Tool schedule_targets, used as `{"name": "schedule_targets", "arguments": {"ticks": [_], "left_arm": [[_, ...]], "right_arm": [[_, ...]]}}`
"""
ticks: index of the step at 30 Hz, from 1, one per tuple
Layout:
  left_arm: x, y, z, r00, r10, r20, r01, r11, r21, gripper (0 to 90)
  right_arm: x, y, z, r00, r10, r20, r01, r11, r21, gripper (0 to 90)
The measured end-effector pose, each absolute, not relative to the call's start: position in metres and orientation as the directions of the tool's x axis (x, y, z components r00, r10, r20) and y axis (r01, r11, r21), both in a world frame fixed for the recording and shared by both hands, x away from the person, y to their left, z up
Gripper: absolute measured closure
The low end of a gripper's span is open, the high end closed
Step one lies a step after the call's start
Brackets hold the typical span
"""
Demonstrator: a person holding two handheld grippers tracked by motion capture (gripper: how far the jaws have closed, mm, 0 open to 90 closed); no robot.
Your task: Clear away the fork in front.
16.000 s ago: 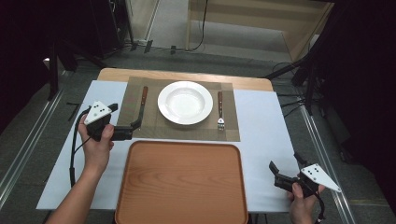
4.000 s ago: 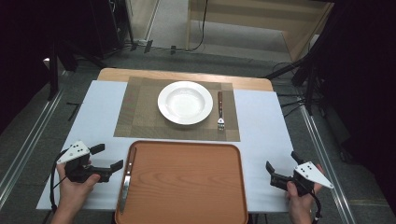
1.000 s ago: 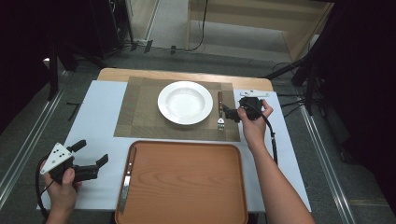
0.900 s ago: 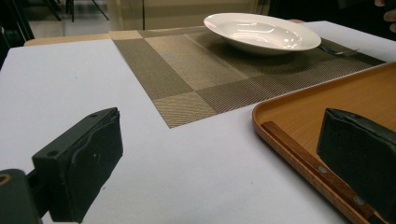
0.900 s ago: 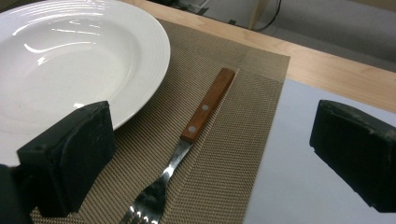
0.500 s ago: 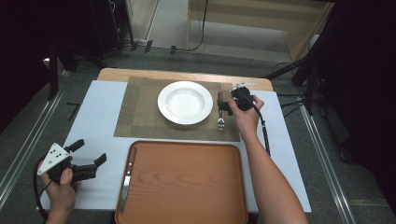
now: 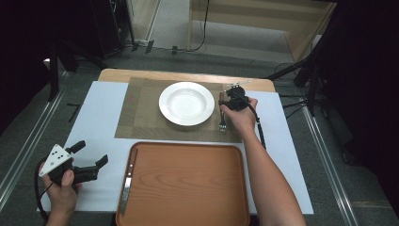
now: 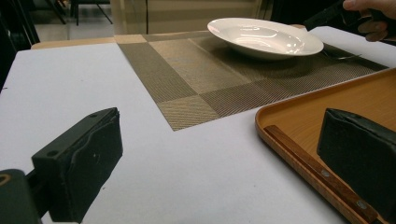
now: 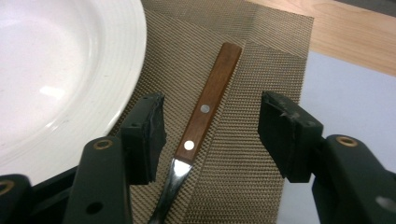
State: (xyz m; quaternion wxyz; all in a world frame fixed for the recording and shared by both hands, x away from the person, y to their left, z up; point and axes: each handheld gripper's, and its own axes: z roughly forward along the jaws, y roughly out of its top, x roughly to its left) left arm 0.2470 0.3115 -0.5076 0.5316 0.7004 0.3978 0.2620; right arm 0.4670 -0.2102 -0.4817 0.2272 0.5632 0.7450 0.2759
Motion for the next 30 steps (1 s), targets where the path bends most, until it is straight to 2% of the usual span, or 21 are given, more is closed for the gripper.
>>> {"name": "schedule_targets", "arguments": {"ticks": [2, 4, 9, 17, 26, 30], "left_arm": [[0.247, 0.311, -0.508, 0.546, 0.836, -0.056, 0.278, -0.119, 0.953, 0.0], [0.247, 0.311, -0.508, 0.548, 0.835, -0.055, 0.280, -0.121, 0.952, 0.0], [0.247, 0.311, -0.508, 0.550, 0.833, -0.059, 0.283, -0.119, 0.952, 0.0], [0.247, 0.310, -0.508, 0.555, 0.830, -0.049, 0.280, -0.132, 0.951, 0.0], [0.247, 0.308, -0.508, 0.559, 0.828, -0.037, 0.280, -0.146, 0.949, 0.0], [0.247, 0.307, -0.508, 0.559, 0.828, -0.033, 0.281, -0.153, 0.947, 0.0]], "right_arm": [[0.469, -0.211, -0.483, -0.264, 0.964, -0.024, 0.722, 0.214, 0.658, 49.4], [0.472, -0.214, -0.485, -0.263, 0.964, 0.036, 0.747, 0.180, 0.640, 54.5], [0.478, -0.212, -0.486, -0.239, 0.967, 0.084, 0.796, 0.146, 0.587, 60.6], [0.484, -0.203, -0.489, -0.208, 0.976, 0.069, 0.840, 0.142, 0.524, 61.4], [0.490, -0.202, -0.494, -0.172, 0.983, 0.058, 0.861, 0.121, 0.494, 62.1], [0.489, -0.195, -0.494, -0.187, 0.982, 0.000, 0.856, 0.163, 0.491, 64.3]]}}
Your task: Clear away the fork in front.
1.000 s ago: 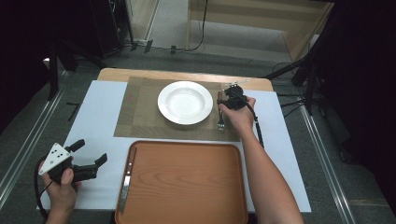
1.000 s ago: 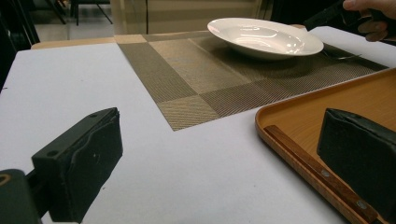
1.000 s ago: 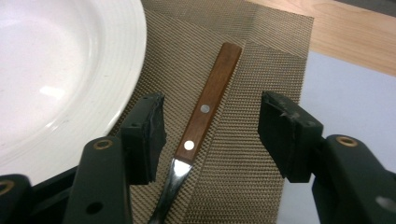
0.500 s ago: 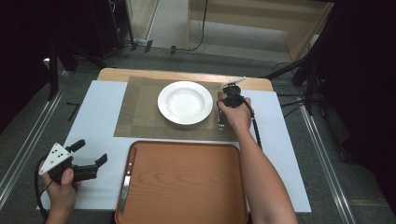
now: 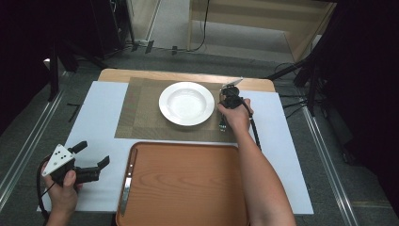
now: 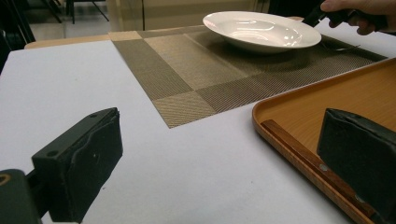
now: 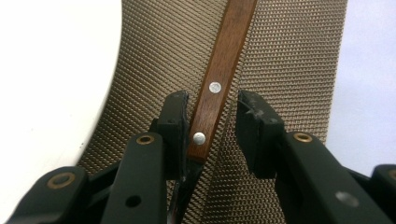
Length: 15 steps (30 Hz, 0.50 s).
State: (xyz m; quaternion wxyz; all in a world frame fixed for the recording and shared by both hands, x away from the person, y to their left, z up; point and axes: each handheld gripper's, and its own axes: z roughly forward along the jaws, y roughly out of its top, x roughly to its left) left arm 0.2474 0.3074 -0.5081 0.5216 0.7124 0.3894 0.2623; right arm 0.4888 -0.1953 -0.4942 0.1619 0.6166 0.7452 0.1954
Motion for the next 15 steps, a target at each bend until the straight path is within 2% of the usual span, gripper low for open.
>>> {"name": "schedule_targets", "arguments": {"ticks": [4, 7, 8, 15], "left_arm": [[0.2475, 0.3068, -0.5083, 0.559, 0.828, -0.031, 0.281, -0.154, 0.947, 0.0], [0.2474, 0.3065, -0.5083, 0.559, 0.828, -0.031, 0.283, -0.155, 0.947, 0.0], [0.2473, 0.3064, -0.5083, 0.559, 0.828, -0.032, 0.283, -0.154, 0.947, 0.0], [0.2471, 0.3067, -0.5083, 0.560, 0.828, -0.031, 0.283, -0.156, 0.946, 0.0]], "right_arm": [[0.4882, -0.1926, -0.4942, -0.200, 0.980, -0.013, 0.853, 0.180, 0.490, 68.0], [0.4891, -0.1943, -0.4938, -0.174, 0.985, 0.013, 0.863, 0.146, 0.484, 70.2], [0.4889, -0.1950, -0.4936, -0.160, 0.987, 0.020, 0.866, 0.131, 0.482, 74.5], [0.4862, -0.1936, -0.4944, -0.166, 0.986, -0.006, 0.857, 0.147, 0.494, 75.9]]}}
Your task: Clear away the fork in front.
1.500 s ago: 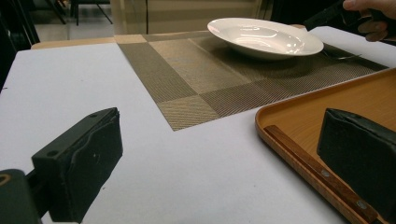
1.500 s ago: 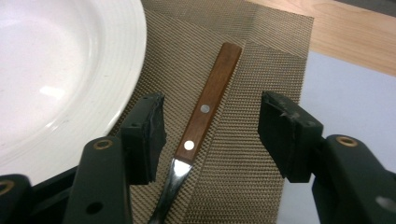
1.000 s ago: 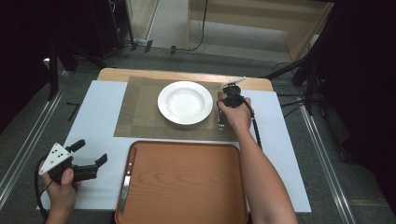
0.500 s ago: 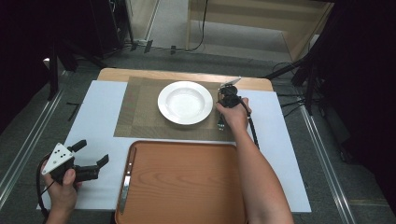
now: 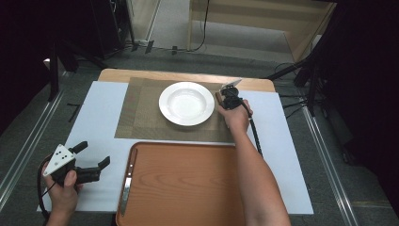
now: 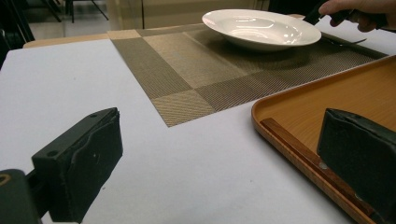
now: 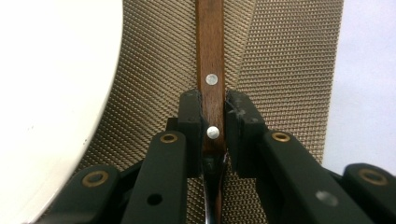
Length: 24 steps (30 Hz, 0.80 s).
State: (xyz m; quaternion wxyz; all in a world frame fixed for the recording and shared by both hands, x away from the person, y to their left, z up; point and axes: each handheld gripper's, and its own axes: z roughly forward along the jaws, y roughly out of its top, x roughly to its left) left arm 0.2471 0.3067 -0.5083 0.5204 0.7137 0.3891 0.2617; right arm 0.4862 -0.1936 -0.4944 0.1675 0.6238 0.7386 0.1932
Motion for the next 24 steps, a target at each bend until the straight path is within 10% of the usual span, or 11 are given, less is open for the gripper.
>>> {"name": "schedule_targets", "arguments": {"ticks": [24], "left_arm": [[0.249, 0.299, -0.500, 0.561, 0.827, -0.038, 0.279, -0.145, 0.949, 0.0]], "right_arm": [[0.441, -0.229, -0.479, -0.198, 0.974, 0.108, 0.708, 0.066, 0.703, 76.3]]}}
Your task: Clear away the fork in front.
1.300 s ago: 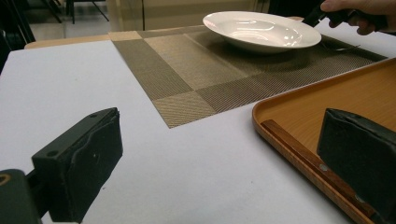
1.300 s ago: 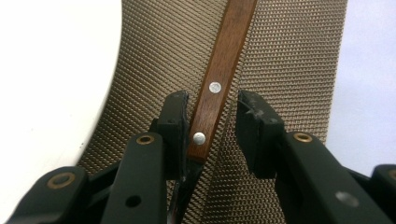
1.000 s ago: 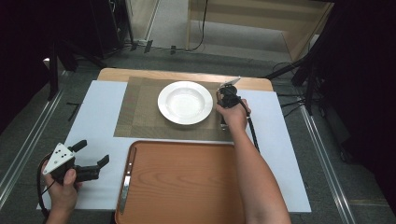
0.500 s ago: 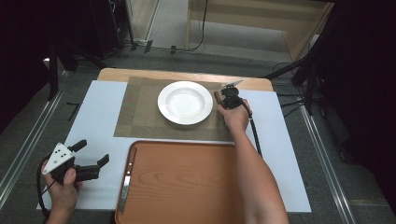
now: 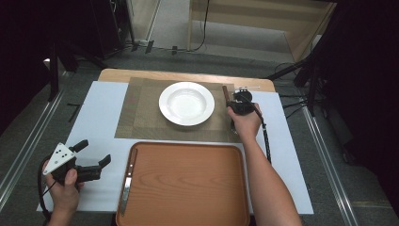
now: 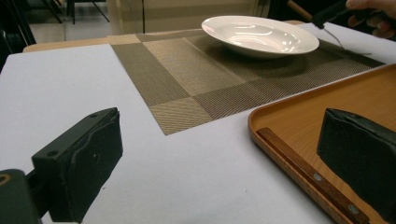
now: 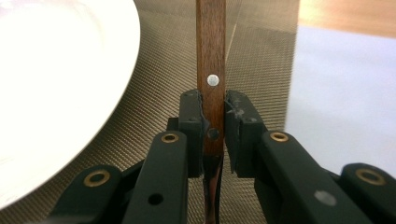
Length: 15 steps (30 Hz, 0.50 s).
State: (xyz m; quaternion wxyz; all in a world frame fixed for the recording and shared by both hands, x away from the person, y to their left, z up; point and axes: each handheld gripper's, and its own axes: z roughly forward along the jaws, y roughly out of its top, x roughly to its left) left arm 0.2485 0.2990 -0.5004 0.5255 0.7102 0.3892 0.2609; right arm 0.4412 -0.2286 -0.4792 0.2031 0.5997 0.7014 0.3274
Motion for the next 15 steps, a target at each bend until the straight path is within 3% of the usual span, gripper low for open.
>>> {"name": "schedule_targets", "arguments": {"ticks": [15], "left_arm": [[0.252, 0.262, -0.475, 0.635, 0.772, -0.010, 0.218, -0.166, 0.962, 0.0]], "right_arm": [[0.400, -0.243, -0.466, -0.279, 0.953, 0.120, 0.565, 0.062, 0.822, 76.3]]}}
